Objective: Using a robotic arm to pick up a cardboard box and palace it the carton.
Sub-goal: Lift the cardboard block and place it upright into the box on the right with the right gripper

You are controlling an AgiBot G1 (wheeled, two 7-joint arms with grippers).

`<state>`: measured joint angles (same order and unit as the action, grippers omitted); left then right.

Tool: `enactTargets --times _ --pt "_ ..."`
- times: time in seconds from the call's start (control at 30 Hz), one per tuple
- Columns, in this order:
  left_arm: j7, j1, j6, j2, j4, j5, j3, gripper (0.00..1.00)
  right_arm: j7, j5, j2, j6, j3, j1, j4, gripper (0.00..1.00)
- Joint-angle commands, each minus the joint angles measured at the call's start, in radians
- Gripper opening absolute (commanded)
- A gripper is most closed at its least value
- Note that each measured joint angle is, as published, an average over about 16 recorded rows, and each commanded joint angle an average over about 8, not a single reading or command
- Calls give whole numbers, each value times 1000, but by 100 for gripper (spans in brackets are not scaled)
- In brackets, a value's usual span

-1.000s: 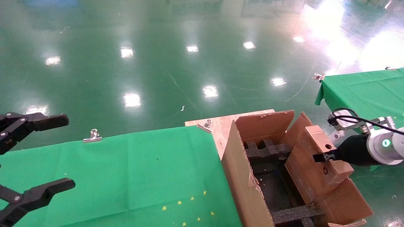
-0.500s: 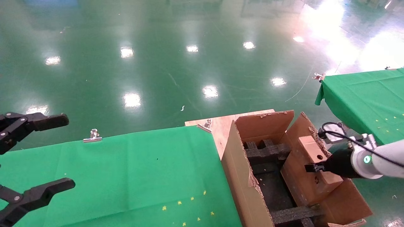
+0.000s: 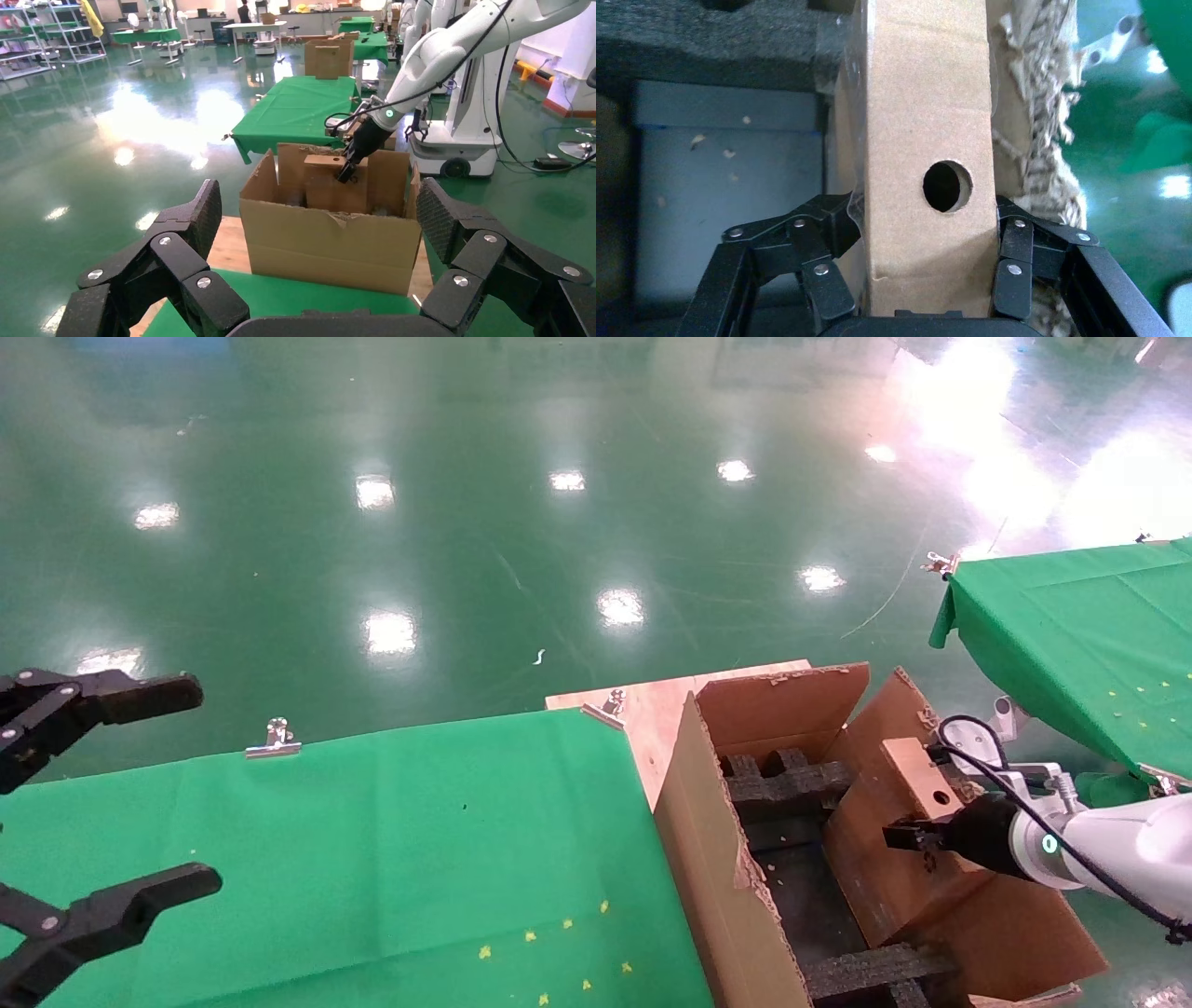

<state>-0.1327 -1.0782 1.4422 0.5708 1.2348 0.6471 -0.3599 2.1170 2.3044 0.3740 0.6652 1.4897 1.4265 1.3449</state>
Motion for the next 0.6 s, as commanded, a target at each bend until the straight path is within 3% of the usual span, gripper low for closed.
enactTargets --times 0.03,0.27,0.6 --pt "0 0 0 0 0 0 0 100 48 59 6 -9 -3 -14 2 0" --pt "0 0 0 0 0 0 0 100 144 156 41 12 -8 -50 9 0" --pt "0 0 0 0 0 0 0 100 178 170 61 5 10 -100 4 0"
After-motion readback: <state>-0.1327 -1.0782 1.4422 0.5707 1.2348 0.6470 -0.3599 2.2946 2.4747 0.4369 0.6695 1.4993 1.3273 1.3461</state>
